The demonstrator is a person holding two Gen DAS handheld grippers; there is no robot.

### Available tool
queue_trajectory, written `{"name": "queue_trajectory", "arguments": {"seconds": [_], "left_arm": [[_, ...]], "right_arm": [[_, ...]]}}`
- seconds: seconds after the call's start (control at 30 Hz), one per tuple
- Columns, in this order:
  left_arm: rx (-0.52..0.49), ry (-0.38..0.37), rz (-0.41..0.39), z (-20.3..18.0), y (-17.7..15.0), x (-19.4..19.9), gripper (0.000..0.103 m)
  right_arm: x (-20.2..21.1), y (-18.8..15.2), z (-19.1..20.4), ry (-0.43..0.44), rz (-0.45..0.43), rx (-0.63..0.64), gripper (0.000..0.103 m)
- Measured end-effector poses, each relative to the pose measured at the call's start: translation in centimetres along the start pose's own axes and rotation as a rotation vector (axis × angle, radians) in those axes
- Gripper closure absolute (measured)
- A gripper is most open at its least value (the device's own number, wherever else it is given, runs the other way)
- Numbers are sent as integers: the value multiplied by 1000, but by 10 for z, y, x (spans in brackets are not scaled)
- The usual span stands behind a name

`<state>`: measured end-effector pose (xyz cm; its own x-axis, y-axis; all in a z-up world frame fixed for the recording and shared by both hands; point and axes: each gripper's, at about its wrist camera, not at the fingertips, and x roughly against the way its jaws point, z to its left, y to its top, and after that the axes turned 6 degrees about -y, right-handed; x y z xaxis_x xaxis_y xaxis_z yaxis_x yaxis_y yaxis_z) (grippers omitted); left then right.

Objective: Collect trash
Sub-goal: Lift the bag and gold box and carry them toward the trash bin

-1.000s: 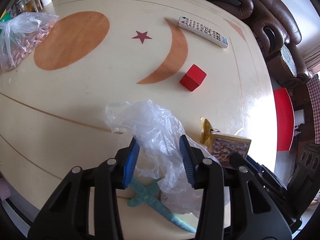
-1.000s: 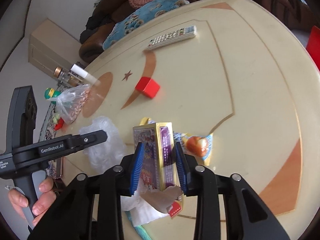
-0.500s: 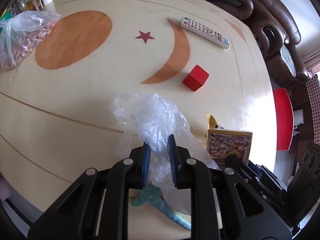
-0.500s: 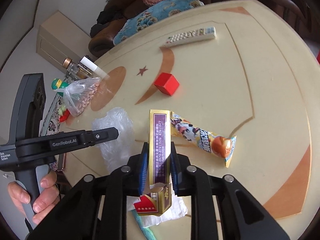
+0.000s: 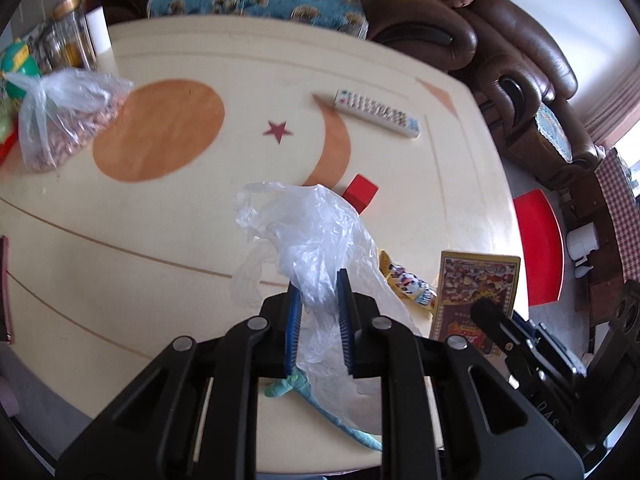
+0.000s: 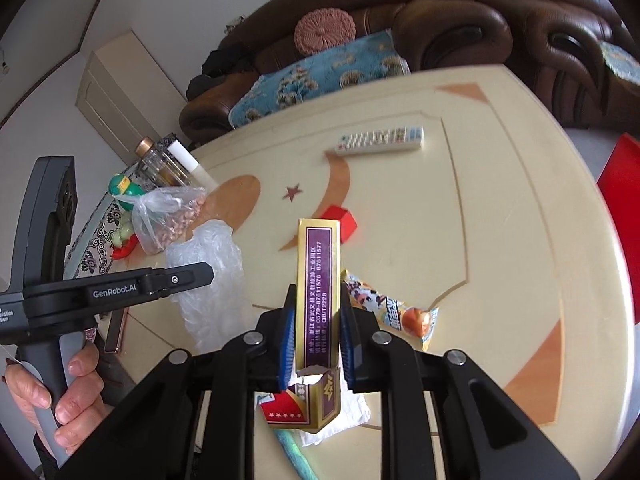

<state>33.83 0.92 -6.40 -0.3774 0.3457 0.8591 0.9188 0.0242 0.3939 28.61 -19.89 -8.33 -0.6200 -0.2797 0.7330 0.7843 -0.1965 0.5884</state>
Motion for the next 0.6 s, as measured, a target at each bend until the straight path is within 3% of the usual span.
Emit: {"name": "queue_trajectory", "arguments": {"seconds": [0.3, 0.6], "left_arm": [[-80, -11, -93, -10, -30, 62, 85], [-197, 6, -179, -36, -87, 119, 85]], "right_arm": [[68, -5, 25, -61, -120, 78, 84], [132, -34, 45, -87, -188, 122, 84]]}}
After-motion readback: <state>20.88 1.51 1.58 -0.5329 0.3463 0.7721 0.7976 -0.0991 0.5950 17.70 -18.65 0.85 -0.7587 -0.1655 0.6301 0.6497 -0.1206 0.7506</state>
